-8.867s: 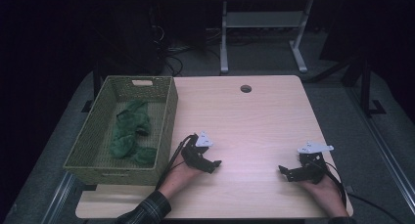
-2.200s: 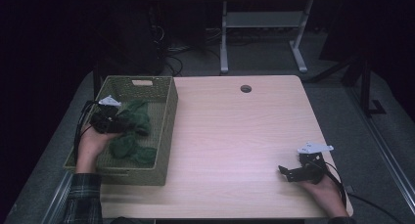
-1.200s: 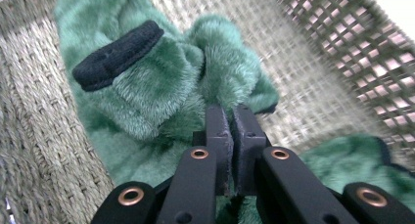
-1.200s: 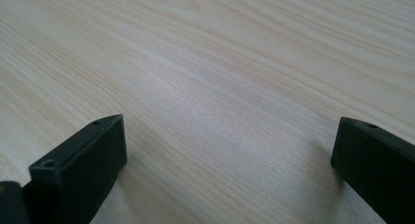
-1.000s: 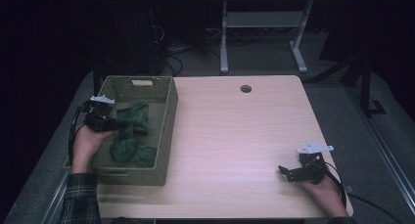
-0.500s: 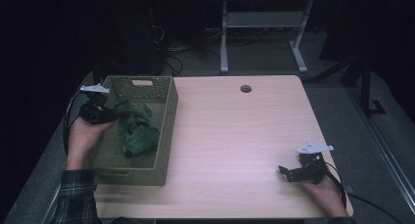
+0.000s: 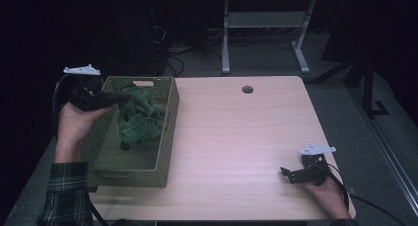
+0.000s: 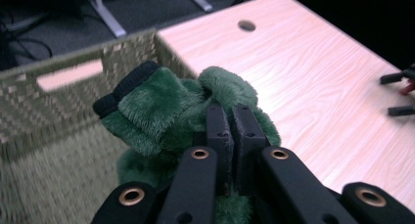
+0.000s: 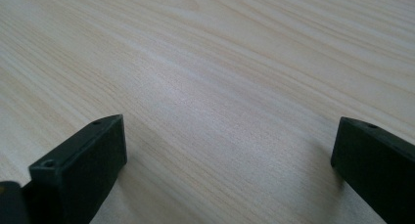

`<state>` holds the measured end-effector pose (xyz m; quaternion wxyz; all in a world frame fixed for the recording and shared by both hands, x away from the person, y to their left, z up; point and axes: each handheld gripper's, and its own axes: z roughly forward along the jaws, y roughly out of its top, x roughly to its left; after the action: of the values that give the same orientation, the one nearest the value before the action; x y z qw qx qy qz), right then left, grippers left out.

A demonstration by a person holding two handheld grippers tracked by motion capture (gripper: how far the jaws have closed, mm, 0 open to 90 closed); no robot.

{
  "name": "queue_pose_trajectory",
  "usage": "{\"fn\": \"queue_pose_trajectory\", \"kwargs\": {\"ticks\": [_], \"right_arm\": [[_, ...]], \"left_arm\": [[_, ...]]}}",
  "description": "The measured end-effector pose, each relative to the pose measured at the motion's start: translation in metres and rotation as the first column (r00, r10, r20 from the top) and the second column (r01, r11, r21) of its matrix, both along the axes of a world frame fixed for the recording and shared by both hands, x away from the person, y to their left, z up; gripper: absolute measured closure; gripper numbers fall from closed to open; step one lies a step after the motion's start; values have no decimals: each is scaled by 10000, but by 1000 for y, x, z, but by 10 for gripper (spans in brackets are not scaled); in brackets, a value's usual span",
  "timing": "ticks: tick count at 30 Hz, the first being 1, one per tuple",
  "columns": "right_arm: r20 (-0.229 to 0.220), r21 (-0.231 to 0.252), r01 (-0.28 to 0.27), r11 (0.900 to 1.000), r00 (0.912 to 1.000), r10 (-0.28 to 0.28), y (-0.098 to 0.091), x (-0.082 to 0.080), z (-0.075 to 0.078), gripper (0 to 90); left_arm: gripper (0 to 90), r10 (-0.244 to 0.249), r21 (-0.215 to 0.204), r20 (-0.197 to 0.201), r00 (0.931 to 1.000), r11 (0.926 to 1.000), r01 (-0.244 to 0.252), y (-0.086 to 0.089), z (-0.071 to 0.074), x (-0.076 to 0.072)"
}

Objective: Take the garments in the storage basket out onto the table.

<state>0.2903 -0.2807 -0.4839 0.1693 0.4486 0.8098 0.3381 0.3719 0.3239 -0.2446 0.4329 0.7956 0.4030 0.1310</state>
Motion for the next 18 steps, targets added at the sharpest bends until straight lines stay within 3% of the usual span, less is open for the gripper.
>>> {"fn": "queue_pose_trajectory", "kwargs": {"ticks": [9,10,18], "right_arm": [[-1,-11,-15,10000,10000,15,0,0,0,0],[-1,-12,-17,10000,10000,17,0,0,0,0],[2,-15,-21,10000,10000,21,0,0,0,0]], "left_arm": [[874,-410,-86,678,9969,9991,417,-22,34,0],[874,-447,-245,703,9965,9986,466,-24,37,0],[875,-899,-360,966,9913,9949,937,-47,47,3]]}}
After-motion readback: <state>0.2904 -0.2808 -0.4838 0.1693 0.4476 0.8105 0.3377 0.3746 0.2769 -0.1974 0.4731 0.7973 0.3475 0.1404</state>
